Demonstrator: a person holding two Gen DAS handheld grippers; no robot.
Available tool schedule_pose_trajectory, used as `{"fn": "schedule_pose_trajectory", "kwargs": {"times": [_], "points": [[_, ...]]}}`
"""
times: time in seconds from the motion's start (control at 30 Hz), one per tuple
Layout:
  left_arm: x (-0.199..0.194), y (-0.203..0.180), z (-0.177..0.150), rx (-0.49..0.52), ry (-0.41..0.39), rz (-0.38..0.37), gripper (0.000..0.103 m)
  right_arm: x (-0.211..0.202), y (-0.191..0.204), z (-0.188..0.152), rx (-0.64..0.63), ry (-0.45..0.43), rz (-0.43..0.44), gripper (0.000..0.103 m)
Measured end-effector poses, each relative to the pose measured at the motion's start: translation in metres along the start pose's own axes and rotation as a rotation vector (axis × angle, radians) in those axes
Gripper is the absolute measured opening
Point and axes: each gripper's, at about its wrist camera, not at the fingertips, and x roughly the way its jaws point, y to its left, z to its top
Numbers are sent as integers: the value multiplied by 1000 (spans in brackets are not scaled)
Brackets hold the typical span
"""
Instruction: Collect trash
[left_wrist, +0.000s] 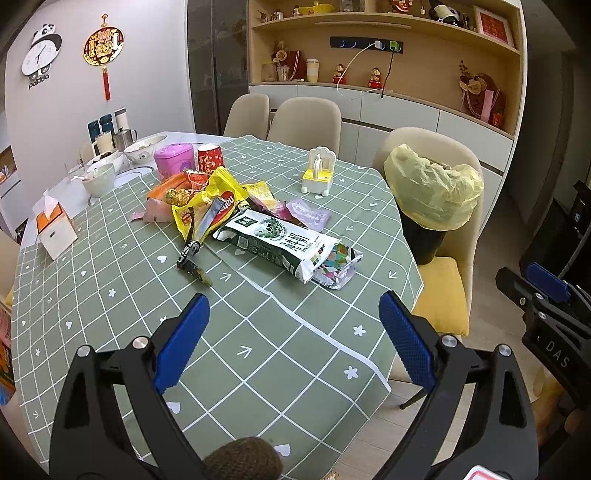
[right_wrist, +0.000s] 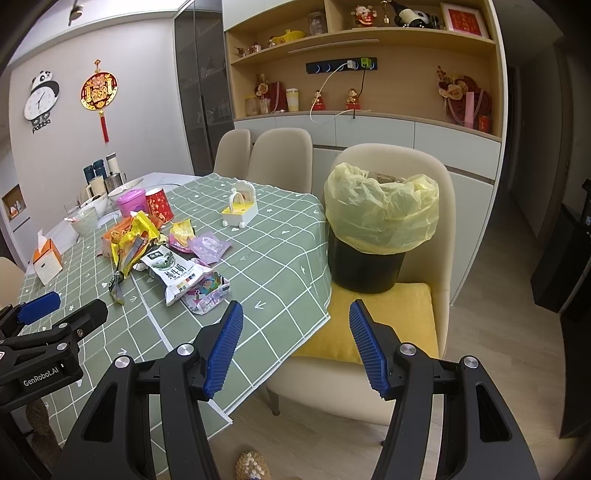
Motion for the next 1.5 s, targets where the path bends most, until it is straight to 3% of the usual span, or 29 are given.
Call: {"fn": "schedule_pose_trajectory", "kwargs": {"times": [0.8,1.13,1.3,1.43,1.5], "points": [[13,9,1,-19,28,-4,89,14,-1,1,5,36,-6,57],[36,24,7,-33,47,-23,89,34,2,9,-8,46,-8,57],[60,52,15,-39,62,-50,89,61,7,17,-12,70,38,57],[83,82,25,-49,72,-26,89,89,15,24,6,101,125,57],[96,99,31,-53,81,-30,94,104,25,28,-3,109,177,57]]}}
